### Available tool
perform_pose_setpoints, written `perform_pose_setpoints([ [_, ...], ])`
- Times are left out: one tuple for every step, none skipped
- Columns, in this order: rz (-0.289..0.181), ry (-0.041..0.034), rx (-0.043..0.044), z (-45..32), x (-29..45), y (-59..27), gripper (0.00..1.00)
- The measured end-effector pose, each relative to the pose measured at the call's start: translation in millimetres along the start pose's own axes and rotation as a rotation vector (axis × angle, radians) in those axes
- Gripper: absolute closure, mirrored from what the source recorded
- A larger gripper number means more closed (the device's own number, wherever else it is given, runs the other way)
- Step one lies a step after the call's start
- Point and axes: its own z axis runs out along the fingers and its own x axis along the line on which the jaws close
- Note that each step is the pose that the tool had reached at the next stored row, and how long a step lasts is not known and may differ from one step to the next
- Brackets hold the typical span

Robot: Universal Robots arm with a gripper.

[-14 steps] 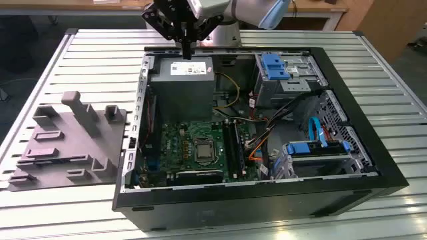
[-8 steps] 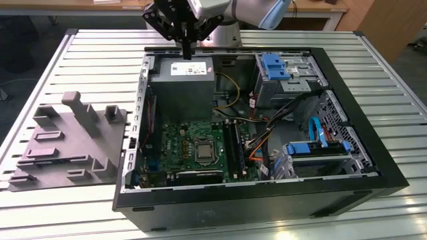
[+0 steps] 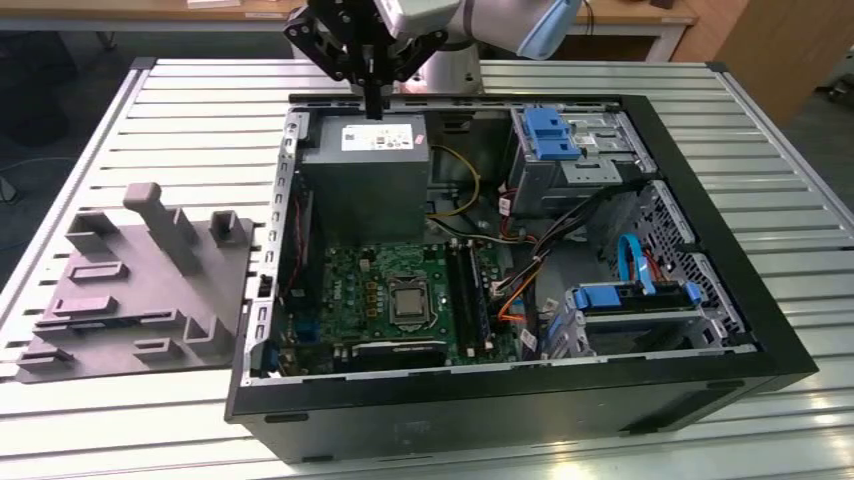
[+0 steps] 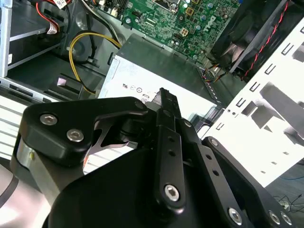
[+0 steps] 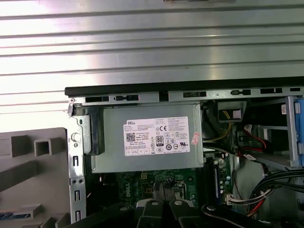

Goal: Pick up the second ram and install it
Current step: 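Reach for the second ram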

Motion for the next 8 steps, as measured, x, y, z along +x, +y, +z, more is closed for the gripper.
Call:
perform_pose_setpoints([
  [0.000,0.0000,0.0000,0.0,1.1,-0.1,0.89],
  [0.000,0.0000,0.0000,-0.1,2.4,-0.2,0.89],
  [0.000,0.0000,-0.0001,-0.1,4.1,-0.3,0.89],
  [0.000,-0.0001,-0.0001,-0.1,6.2,-0.5,0.89],
  [0.000,0.0000,-0.0001,-0.1,8.1,-0.7,0.89],
  [0.000,0.0000,-0.0001,-0.2,10.2,-0.8,0.89],
  [0.000,0.0000,-0.0001,-0.2,12.2,-1.0,0.89],
  [0.000,-0.0001,-0.0001,-0.2,14.4,-1.1,0.89],
])
